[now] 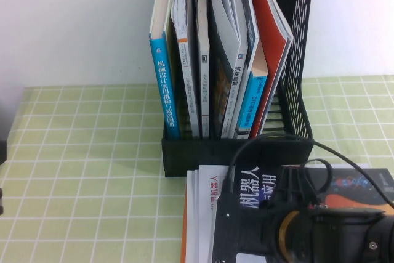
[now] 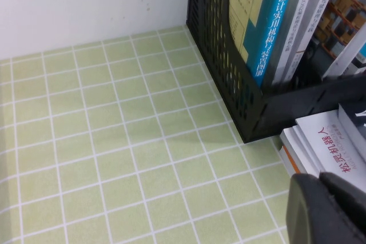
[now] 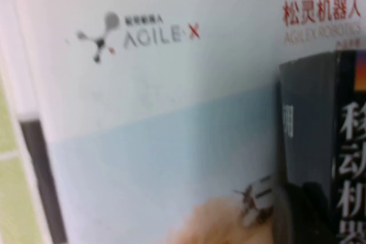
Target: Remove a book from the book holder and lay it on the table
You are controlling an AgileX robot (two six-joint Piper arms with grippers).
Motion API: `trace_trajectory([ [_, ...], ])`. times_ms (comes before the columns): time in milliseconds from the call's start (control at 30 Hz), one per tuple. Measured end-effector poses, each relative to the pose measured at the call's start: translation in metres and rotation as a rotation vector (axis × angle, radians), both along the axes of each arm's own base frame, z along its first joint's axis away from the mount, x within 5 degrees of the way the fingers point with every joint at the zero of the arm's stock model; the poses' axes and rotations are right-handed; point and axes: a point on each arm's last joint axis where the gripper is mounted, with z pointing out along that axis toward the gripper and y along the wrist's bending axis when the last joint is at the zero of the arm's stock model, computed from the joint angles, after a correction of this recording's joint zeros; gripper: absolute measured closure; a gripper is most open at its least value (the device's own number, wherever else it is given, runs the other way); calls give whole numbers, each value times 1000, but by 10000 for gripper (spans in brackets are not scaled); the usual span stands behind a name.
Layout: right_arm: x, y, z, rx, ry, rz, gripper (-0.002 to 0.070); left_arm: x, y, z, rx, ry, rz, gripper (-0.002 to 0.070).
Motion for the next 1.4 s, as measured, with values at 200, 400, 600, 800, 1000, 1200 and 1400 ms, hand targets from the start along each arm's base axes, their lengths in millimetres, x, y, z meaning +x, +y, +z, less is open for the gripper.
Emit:
trace_trajectory([
  [200,-4,5,-14,32,95,-7,547,0,0,0,0,0,0,678],
  [400,-11,9,-26,-35,177,121,547,0,0,0,1,3,-1,678],
  [600,-9,10,-29,-169,112,327,547,0,0,0,3,4,0,678],
  [800,-4,12,-28,-114,69,236,546,0,0,-1,7,5,0,678],
  [1000,-2,14,-24,-32,113,55,431,0,0,-1,8,5,1,678],
  [1200,-15,16,-7,-82,314,38,165,0,0,-1,8,5,1,678],
  [1400,-45,26,56,31,588,227,138,-2,0,-2,17,19,-15,678],
])
